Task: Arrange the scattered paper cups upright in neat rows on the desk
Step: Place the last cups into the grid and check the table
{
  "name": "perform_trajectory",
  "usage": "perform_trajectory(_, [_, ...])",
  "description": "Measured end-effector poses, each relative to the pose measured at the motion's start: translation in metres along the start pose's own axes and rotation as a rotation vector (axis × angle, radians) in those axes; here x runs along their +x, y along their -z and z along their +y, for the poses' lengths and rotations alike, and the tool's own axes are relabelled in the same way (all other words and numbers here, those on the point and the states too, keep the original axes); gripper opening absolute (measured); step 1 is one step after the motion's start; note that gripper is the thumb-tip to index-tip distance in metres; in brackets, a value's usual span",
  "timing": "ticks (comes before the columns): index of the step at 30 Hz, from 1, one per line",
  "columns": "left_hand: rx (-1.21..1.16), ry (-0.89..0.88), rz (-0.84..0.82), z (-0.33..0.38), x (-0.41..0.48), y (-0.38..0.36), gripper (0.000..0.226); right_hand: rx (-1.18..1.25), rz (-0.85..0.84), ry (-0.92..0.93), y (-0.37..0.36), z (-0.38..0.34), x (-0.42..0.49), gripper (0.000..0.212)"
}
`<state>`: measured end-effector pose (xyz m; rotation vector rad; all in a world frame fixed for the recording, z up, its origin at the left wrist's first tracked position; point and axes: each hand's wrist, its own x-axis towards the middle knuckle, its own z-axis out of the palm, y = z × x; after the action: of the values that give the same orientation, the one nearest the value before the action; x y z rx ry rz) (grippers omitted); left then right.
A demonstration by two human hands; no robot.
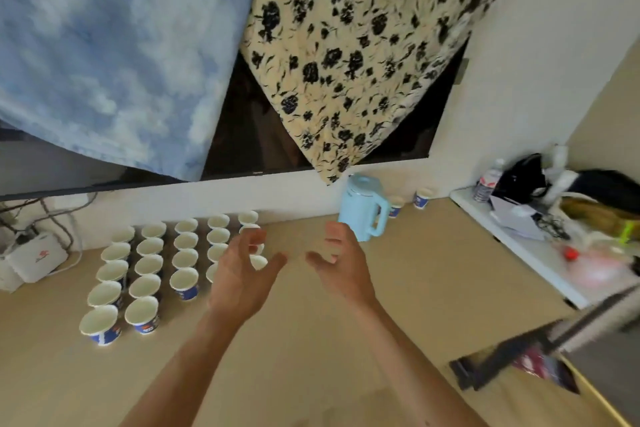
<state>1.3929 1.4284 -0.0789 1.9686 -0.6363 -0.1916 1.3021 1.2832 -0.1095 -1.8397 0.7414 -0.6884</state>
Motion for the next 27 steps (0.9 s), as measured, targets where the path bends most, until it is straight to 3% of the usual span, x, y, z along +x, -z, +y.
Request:
perform_trajectory(14, [-0.132,-0.19,-0.106,0.151,-0.045,-0.172,0.044,0.052,0.217,-0.006,0.216,0.04,-0.008,0.049])
perform_trajectory(21, [-0.161,-0.194,-0.214,0.183,-0.029,-0.251,0.027,0.022,0.293,-0.081,0.278,0.078,0.016,0.05])
perform_trajectory(27, [-0.177,-0.193,-0.218,0.184,0.016,-0.322,0.034,0.023,0.31,-0.113,0.316,0.118,0.07,0.052])
